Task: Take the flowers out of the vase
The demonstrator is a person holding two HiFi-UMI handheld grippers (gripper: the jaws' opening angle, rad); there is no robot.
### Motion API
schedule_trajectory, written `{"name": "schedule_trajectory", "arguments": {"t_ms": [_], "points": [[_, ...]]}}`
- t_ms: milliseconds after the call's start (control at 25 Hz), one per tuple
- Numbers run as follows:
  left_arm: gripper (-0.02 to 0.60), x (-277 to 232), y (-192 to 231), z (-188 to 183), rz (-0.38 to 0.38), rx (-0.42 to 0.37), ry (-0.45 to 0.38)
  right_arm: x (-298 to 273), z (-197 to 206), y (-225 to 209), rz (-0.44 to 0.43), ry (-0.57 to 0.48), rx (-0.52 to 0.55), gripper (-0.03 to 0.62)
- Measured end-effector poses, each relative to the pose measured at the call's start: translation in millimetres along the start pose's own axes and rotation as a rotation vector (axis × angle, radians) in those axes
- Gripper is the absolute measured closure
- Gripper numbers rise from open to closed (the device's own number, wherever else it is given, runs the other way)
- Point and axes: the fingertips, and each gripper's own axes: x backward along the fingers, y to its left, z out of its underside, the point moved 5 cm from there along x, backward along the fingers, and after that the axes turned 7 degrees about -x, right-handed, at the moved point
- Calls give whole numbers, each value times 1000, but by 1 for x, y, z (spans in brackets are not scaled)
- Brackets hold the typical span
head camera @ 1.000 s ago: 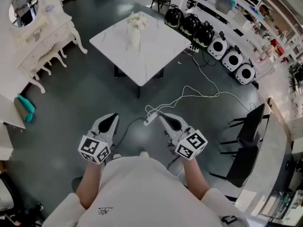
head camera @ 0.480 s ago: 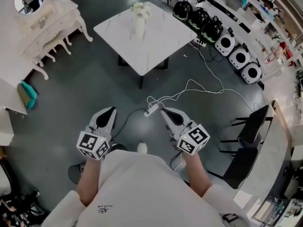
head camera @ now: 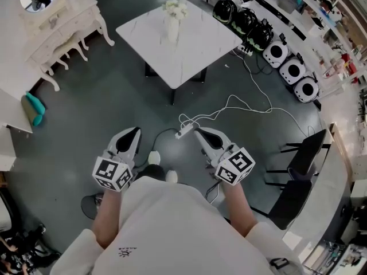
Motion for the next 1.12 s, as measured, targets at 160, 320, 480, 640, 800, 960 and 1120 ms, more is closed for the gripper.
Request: {"name": "schedule_trajectory", "arguments": {"t_ms": [160,320,480,640,800,960,1120], "points": [[592,-6,12,4,4,10,3,-13,1,-2,2,12,3,594],[592,-25,22,8,28,15,8,-21,1,-16,27,16,1,594],[592,-45,39,1,52,1,0,-35,-5,-30,49,8,-4,594],[592,-65,61,-2,69,-2,-1,-60,-15,-42,54,-5,-1,594],[592,-87,84,-6,91,-4,0,-85,-23,-55,54,-14,-3,594],[592,-111,110,-15,107,-9,-5,-113,-35,-73,64,-17,-6,594],[592,-132,137,-19,128,-14,-1,-143,-46,-89,76,-26,-7,594]]}}
